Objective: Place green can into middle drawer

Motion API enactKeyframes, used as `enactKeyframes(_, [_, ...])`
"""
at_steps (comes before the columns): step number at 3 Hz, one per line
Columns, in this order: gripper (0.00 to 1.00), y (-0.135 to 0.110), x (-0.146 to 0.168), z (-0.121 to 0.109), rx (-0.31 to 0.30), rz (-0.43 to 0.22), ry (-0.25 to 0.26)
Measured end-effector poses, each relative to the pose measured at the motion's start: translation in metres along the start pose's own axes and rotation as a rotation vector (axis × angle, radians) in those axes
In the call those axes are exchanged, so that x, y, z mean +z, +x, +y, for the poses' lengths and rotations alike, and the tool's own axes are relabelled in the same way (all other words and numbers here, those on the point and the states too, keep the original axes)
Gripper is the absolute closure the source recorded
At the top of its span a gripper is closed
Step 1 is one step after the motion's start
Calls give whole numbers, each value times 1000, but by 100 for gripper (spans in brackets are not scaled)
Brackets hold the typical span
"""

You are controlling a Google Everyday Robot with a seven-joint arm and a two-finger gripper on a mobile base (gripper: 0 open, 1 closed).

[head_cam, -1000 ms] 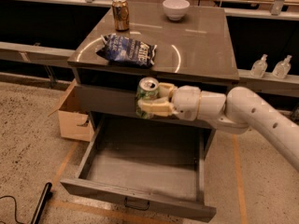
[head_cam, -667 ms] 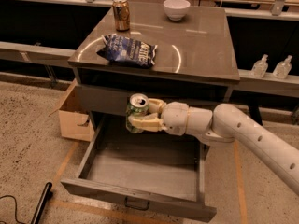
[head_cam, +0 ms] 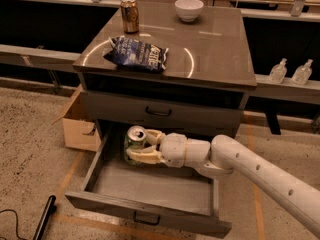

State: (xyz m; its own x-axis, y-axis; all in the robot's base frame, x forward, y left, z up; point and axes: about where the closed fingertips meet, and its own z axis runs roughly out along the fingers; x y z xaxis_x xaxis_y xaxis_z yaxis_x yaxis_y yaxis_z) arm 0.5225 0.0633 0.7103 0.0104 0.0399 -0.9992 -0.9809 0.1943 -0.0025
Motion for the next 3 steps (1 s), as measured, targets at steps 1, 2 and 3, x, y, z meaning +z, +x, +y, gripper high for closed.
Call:
enactKeyframes(1, [100,47,-2,0,-6,64,7])
enactKeyframes(2, [100,87,1,-3,-15,114,-2])
enactKeyframes(3, [100,134,18,-3,-8,144,-24])
